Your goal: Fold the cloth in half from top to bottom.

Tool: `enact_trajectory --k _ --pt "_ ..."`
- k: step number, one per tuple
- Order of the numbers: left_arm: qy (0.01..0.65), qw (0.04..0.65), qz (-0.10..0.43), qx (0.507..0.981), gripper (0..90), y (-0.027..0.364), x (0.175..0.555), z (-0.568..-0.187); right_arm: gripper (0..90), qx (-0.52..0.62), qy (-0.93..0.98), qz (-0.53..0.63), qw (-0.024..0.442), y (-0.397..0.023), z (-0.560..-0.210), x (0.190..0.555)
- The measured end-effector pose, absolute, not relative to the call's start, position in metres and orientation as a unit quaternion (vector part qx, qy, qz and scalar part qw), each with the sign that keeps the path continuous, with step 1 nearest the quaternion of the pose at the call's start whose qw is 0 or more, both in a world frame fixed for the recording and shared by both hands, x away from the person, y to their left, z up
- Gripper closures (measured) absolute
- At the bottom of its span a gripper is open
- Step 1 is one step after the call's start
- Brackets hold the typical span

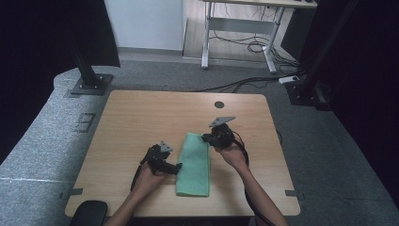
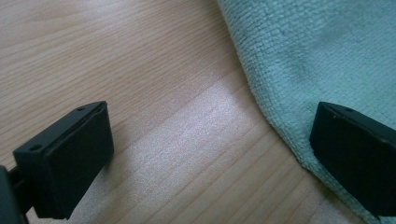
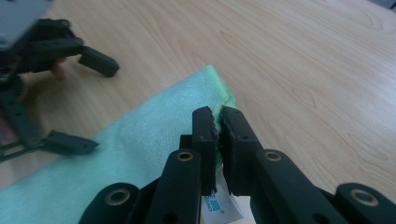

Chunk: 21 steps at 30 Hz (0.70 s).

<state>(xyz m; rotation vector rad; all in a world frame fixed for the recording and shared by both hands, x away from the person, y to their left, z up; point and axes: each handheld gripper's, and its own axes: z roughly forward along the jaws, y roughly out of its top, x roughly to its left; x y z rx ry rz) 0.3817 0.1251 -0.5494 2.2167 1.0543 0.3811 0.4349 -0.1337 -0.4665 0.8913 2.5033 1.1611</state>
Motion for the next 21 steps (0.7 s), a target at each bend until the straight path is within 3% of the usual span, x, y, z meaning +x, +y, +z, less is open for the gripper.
enact_trajectory --k 21 --pt "0.402 0.323 0.145 0.844 0.0 0.125 0.382 -0.549 83.0 0.261 0.861 0.428 0.087 -0.148 -0.472 0.373"
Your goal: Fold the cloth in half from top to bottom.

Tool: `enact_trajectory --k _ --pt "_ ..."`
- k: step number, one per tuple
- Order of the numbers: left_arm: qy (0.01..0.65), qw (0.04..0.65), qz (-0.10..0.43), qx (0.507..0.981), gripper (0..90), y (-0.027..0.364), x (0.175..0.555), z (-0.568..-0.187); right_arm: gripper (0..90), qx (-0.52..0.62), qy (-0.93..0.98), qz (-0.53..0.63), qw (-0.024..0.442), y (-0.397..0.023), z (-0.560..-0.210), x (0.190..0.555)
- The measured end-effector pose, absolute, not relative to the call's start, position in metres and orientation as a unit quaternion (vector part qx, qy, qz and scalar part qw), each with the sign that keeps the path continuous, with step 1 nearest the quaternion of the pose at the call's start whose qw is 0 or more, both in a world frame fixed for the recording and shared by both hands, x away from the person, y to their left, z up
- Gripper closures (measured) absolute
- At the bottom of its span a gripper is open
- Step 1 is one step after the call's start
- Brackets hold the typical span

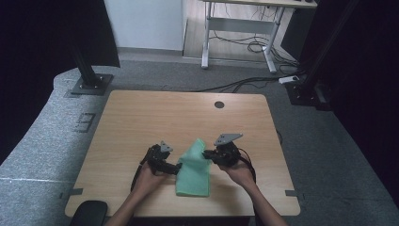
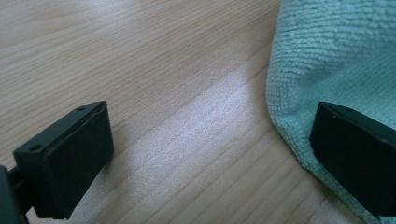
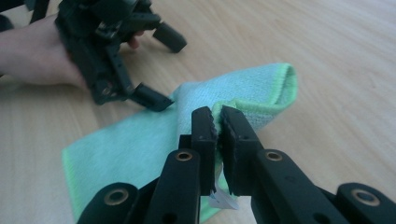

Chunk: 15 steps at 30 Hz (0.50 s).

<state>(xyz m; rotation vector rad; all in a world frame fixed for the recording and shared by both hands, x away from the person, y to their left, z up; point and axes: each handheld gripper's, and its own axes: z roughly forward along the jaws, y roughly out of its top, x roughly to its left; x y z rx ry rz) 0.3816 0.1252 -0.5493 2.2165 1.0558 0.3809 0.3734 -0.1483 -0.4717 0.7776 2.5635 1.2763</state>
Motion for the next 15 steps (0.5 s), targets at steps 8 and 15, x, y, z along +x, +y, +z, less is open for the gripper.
enact_trajectory --k 8,15 --pt "0.403 0.323 0.145 0.844 0.0 0.125 0.382 -0.549 82.7 0.256 0.866 0.424 0.072 -0.149 -0.484 0.356" --pt "0.403 0.324 0.145 0.843 0.0 0.125 0.382 -0.550 82.1 0.263 0.872 0.408 0.054 -0.151 -0.506 0.344"
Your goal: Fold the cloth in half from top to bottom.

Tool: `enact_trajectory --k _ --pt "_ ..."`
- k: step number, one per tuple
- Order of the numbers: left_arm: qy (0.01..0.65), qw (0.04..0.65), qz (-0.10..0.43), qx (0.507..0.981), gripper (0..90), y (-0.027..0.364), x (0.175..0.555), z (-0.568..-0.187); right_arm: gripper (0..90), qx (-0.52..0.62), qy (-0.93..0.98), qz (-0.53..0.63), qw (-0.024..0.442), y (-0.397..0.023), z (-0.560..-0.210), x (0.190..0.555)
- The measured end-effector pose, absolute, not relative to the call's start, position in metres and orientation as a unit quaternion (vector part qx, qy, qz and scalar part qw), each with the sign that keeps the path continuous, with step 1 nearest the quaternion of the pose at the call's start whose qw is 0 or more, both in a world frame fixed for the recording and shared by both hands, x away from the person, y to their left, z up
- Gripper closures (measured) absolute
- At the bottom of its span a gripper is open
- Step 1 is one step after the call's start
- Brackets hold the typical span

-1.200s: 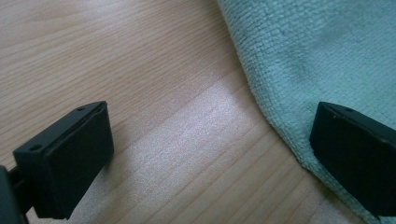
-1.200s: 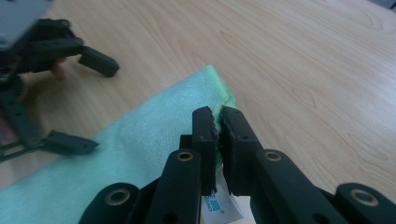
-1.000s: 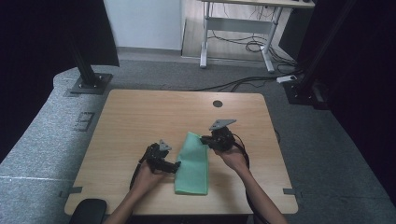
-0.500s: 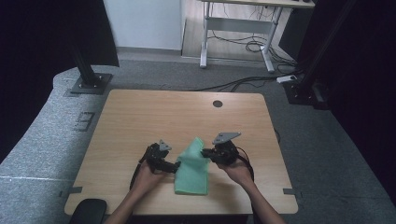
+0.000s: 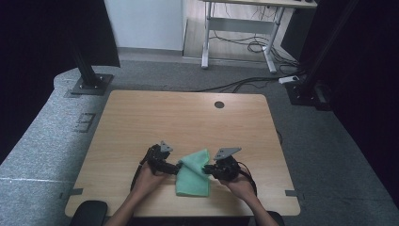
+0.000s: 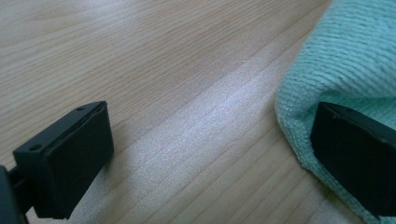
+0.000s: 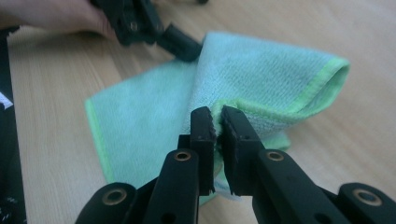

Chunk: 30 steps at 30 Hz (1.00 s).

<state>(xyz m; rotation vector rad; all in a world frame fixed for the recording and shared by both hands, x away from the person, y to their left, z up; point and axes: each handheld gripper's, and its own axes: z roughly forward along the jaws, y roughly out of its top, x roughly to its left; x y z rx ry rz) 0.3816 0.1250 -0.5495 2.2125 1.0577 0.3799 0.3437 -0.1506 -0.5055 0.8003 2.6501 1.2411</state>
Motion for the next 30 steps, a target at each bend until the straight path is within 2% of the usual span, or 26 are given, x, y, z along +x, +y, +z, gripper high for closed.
enact_trajectory --k 8,15,23,30 --pt "0.398 0.326 0.142 0.846 0.0 0.126 0.382 -0.550 80.5 0.284 0.878 0.384 0.037 -0.153 -0.527 0.334" --pt "0.378 0.338 0.124 0.853 0.0 0.132 0.382 -0.549 80.7 0.306 0.873 0.378 0.041 -0.154 -0.536 0.330" --pt "0.354 0.364 0.090 0.857 11.8 0.140 0.378 -0.530 80.7 0.312 0.868 0.383 0.047 -0.155 -0.538 0.329" --pt "0.326 0.384 0.082 0.860 15.2 0.130 0.379 -0.511 80.6 0.318 0.864 0.388 0.047 -0.156 -0.540 0.328"
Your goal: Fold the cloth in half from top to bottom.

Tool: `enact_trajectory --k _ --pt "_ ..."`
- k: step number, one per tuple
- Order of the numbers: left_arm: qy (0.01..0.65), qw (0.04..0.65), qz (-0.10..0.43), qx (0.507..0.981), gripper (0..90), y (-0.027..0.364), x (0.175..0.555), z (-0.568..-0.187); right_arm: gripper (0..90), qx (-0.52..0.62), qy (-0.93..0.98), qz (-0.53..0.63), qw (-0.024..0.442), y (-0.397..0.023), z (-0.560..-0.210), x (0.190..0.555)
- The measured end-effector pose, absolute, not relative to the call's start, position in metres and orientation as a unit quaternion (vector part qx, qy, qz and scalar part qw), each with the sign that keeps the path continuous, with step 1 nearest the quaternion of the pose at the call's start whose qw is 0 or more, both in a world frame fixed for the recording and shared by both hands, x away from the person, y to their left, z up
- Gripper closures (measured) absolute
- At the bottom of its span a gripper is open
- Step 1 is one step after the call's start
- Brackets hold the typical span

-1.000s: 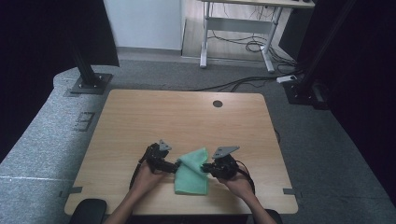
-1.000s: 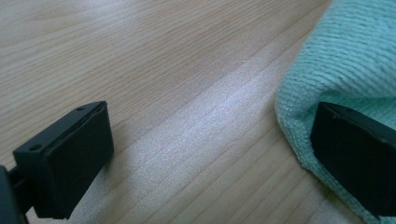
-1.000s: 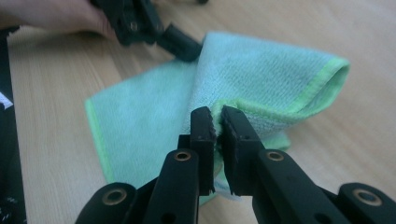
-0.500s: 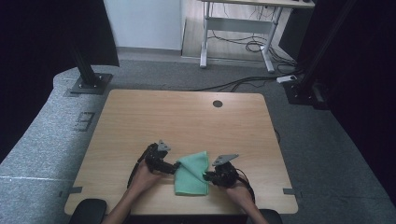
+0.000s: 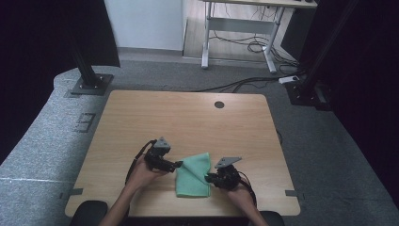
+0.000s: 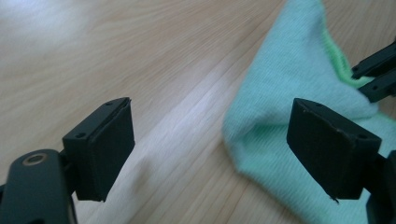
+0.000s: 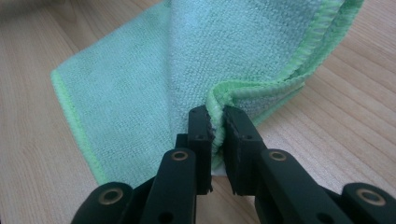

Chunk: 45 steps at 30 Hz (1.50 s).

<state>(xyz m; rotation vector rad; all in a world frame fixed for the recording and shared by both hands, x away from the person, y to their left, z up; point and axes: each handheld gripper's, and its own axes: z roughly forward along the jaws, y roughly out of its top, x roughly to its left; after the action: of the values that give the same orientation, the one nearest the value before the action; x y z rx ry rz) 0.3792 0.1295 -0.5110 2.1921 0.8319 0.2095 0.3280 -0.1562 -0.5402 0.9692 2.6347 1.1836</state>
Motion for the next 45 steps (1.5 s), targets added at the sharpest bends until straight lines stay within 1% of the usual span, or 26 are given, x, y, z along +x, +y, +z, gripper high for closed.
enact_trajectory --k 4,6,12,19,21,26,27,30,34,39,45 --pt "0.302 0.380 0.087 0.870 17.7 0.109 0.385 -0.503 80.4 0.323 0.861 0.391 0.045 -0.157 -0.541 0.328" --pt "0.293 0.382 0.085 0.872 20.4 0.098 0.390 -0.499 80.3 0.323 0.860 0.392 0.042 -0.158 -0.541 0.329" --pt "0.271 0.389 0.068 0.878 27.7 0.066 0.404 -0.487 80.0 0.322 0.859 0.395 0.043 -0.158 -0.542 0.329" --pt "0.255 0.374 0.036 0.891 39.1 0.039 0.416 -0.495 79.7 0.321 0.859 0.396 0.043 -0.158 -0.542 0.329" --pt "0.253 0.369 0.016 0.894 44.6 0.037 0.419 -0.501 79.5 0.321 0.859 0.396 0.043 -0.159 -0.542 0.329" --pt "0.242 0.355 0.003 0.903 80.5 0.039 0.417 -0.503 78.5 0.325 0.857 0.398 0.038 -0.159 -0.543 0.330" --pt "0.243 0.359 0.002 0.901 82.7 0.040 0.416 -0.501 78.2 0.326 0.857 0.398 0.038 -0.160 -0.543 0.330" --pt "0.233 0.360 0.005 0.903 84.2 0.041 0.412 -0.493 77.3 0.328 0.857 0.396 0.039 -0.159 -0.542 0.329" --pt "0.222 0.356 0.029 0.907 84.1 0.042 0.403 -0.484 75.6 0.338 0.852 0.398 0.043 -0.161 -0.539 0.330" --pt "0.224 0.370 0.038 0.901 82.7 0.053 0.396 -0.476 76.8 0.346 0.841 0.412 0.056 -0.165 -0.532 0.328" --pt "0.224 0.386 0.037 0.894 81.5 0.068 0.385 -0.471 78.0 0.339 0.833 0.432 0.068 -0.166 -0.520 0.323"
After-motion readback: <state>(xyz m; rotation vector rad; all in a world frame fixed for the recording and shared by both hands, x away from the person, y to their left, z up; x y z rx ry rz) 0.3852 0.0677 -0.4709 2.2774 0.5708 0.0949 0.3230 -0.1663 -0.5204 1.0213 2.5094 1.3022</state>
